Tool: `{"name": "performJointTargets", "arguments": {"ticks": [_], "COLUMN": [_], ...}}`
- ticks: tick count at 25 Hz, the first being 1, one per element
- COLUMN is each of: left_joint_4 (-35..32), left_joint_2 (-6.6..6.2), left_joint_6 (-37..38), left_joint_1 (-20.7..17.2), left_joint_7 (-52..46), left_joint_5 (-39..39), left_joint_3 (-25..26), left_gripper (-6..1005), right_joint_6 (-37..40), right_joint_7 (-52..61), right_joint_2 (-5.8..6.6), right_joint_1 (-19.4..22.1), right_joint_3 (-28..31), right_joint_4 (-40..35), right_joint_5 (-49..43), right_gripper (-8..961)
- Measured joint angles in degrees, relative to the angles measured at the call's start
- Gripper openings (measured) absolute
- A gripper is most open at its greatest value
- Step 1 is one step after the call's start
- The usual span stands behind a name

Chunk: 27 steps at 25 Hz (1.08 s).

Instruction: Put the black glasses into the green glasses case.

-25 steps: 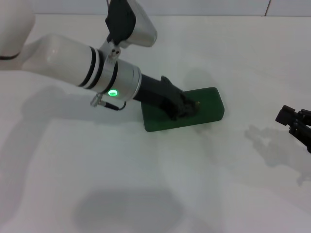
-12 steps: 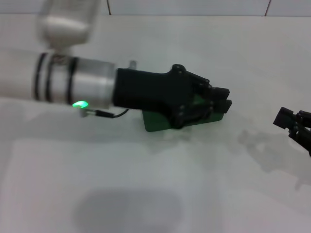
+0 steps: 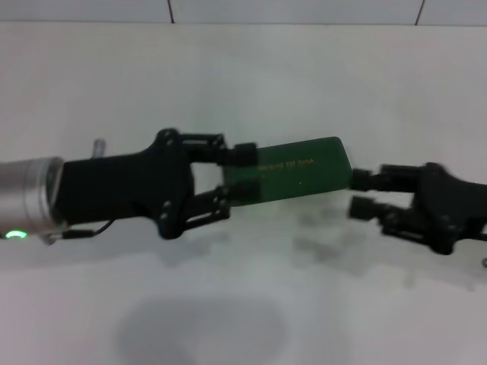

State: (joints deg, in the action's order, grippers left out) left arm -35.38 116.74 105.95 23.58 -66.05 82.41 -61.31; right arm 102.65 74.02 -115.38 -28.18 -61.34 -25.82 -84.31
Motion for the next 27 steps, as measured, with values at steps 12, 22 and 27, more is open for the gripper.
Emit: {"name": "performJointTargets", "arguments": {"ticks": [12,22,27], "left_joint_4": [5.11,5.23,5.30], "left_joint_2": [-2.97,-3.42,-3.25], "left_joint_6": [0.10,0.57,0.52], "left_joint_1": [-1.01,-1.07,-1.02], "left_joint_7": [0.35,-2.04,-2.82], "left_joint_5": [5.76,5.46,5.65], "left_joint_3": [0.46,0.50,0.49], "left_gripper": [602,602,602], "right_joint_6": [-2.80,-1.49,-0.81], "right_joint_7": [8.14,8.37,8.40], "right_joint_2": [-0.28,-0.14,0.02], "right_joint_1": [-2.60,-0.69,1.32], "right_joint_3": [-9.25,-9.91,-9.62], "right_joint_4": [-8.27,-9.04,-10.26], "right_joint_5": [-0.13,-0.16,-0.05], "right_gripper": [684,885,883]}}
